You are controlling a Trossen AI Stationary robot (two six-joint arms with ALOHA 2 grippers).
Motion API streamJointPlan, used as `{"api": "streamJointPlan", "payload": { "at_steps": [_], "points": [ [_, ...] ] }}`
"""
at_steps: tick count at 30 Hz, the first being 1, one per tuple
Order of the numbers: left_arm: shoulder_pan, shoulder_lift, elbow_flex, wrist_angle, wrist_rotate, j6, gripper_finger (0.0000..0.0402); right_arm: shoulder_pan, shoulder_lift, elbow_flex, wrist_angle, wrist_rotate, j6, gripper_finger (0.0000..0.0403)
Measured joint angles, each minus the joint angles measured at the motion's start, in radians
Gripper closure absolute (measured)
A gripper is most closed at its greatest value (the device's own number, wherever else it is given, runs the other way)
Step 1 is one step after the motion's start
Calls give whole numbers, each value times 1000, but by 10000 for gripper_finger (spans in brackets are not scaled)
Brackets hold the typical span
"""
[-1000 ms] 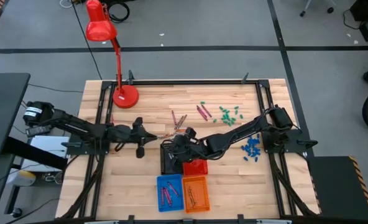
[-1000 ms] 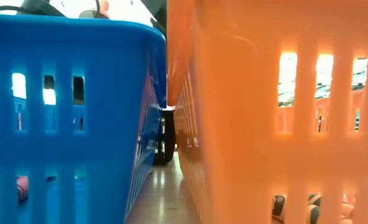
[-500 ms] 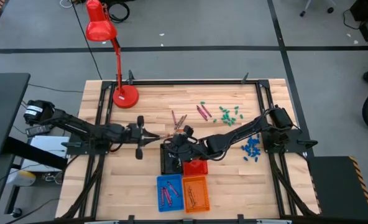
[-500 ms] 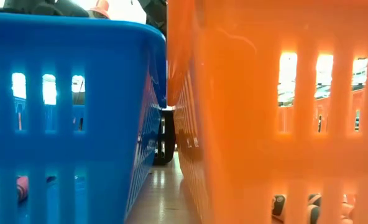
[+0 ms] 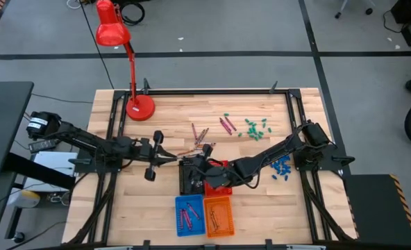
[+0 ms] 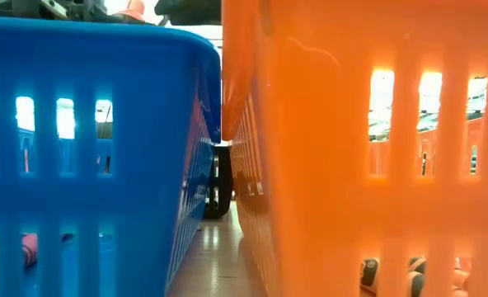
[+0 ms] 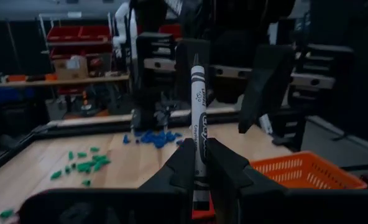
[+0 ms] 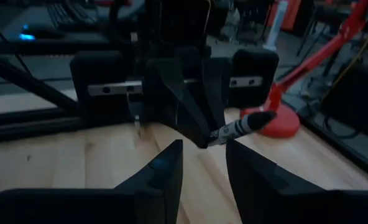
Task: Sort crayons
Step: Put the black crayon into the black basket
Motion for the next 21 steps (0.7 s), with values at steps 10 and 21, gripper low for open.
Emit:
{"api": "streamJointPlan", "payload": {
  "at_steps": [10,21],
  "points": [
    [0,0,0,134,111,-3,365,-1,0,0,165,-14,-121,275],
    [0,0,1,196,115,5,365,-35,1,0,279,-158,-194,276]
  ]
}}
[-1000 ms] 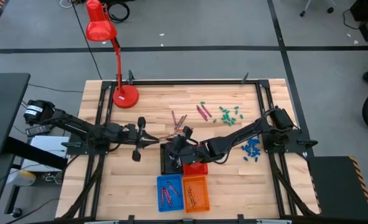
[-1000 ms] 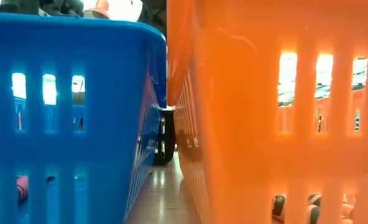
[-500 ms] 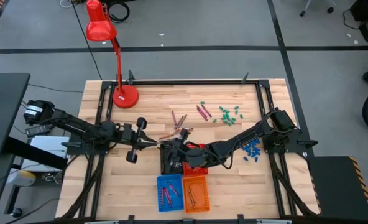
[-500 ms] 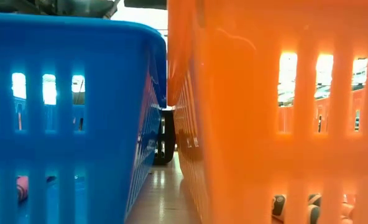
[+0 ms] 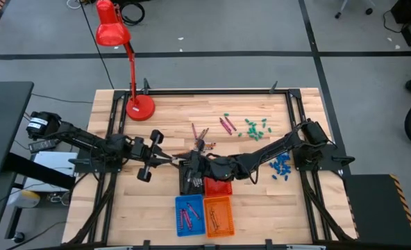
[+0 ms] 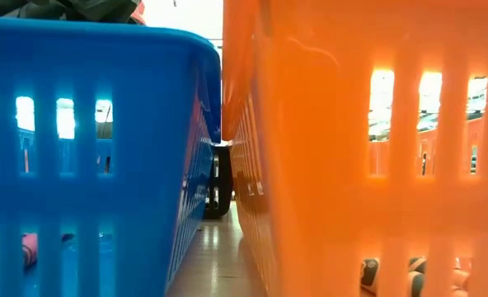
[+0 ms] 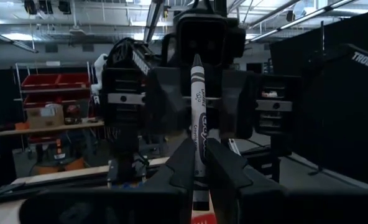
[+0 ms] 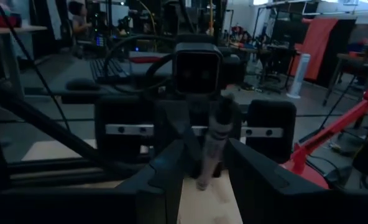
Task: Sort crayons
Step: Put the black crayon into the black basket
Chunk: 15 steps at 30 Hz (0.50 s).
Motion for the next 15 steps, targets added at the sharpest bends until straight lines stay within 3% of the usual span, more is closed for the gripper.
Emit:
{"api": "streamJointPlan", "payload": {
  "at_steps": [9,15],
  "points": [
    [0,0,0,12,0,1,365,-23,0,0,55,-64,-49,279],
    [0,0,0,25,-1,1,365,-24,0,0,58,-65,-57,309]
  ]
}}
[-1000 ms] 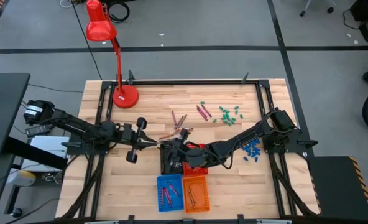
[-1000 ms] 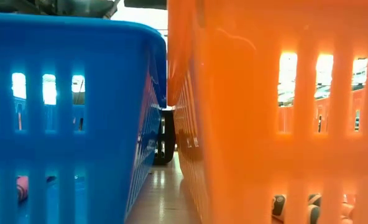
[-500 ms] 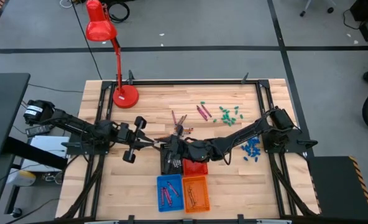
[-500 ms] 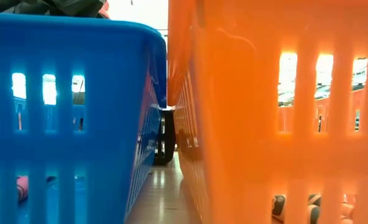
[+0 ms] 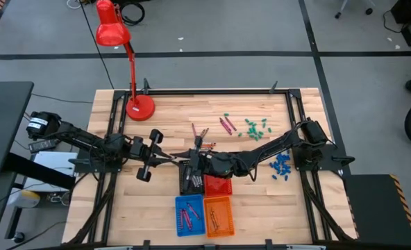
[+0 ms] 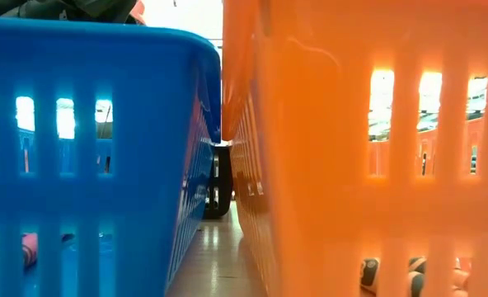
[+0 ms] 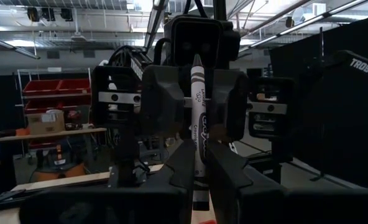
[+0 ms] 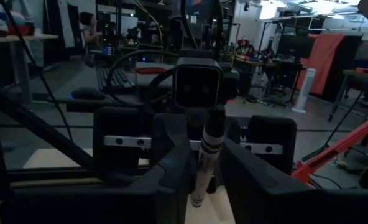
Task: Sort crayons
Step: Put the black crayon into the black basket
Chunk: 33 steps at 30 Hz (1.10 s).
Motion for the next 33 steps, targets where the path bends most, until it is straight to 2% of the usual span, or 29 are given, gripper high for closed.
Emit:
{"api": "streamJointPlan", "payload": {
  "at_steps": [7,10,13,18,24,28,33],
  "points": [
    [0,1,0,-2,-3,-2,365,-1,0,0,-7,0,-9,368],
    [-1,1,0,-19,-30,-3,354,-1,0,0,-23,7,-9,375],
    [0,1,0,-49,-76,-27,320,-1,0,0,-51,53,7,368],
    [0,2,0,-182,-80,-34,251,14,0,0,-167,118,89,352],
    [0,2,0,-444,-79,-74,220,25,0,0,-356,126,280,356],
    [0,2,0,-588,-79,-118,219,13,0,0,-499,67,465,355],
    [0,2,0,-693,-137,-162,219,-29,0,0,-667,-100,707,354]
  ]
}}
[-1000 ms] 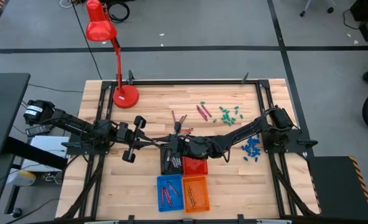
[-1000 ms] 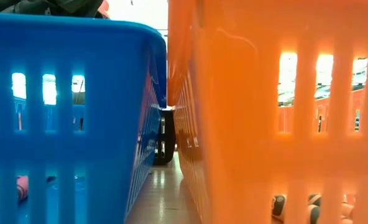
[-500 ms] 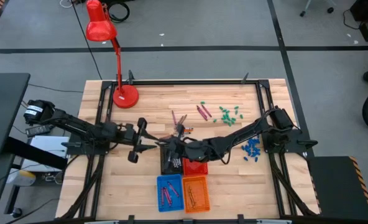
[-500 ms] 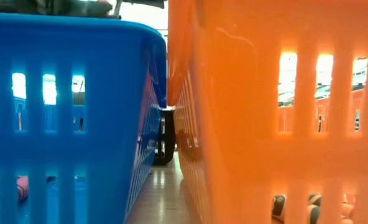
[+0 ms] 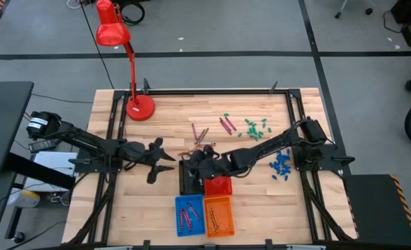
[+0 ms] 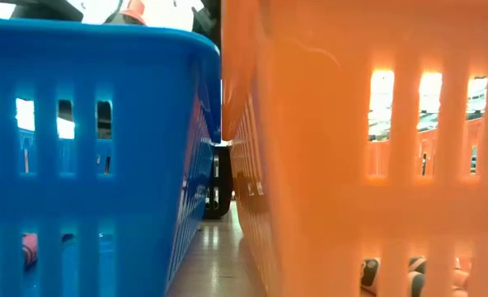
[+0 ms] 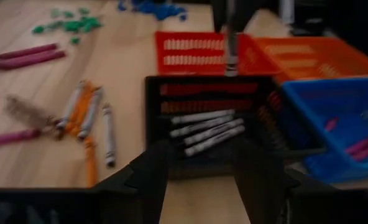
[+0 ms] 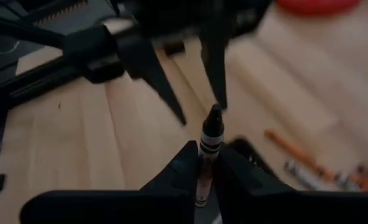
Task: Sort crayons
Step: Put the black crayon into the black basket, then put the orange crayon into the orange basket
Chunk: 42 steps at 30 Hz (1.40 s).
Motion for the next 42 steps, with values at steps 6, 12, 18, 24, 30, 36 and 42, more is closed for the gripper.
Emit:
{"api": "streamJointPlan", "payload": {
  "at_steps": [6,12,18,24,30,36,42],
  "points": [
    [0,0,0,-63,-78,-15,219,-30,0,0,-118,-153,172,354],
    [0,0,0,-92,-80,-15,219,-47,0,0,-159,-257,248,353],
    [0,0,0,-99,-80,-48,219,-57,0,0,-203,-346,282,353],
    [0,1,0,-148,-85,-67,218,-59,0,0,-230,-364,281,343],
    [7,51,0,-154,-102,-48,218,-70,0,0,-232,-370,269,302],
    [50,151,0,-93,-132,4,218,-98,-3,0,-227,-433,244,257],
    [96,247,0,43,-143,34,218,-96,-17,0,-176,-438,198,250]
  ]
}}
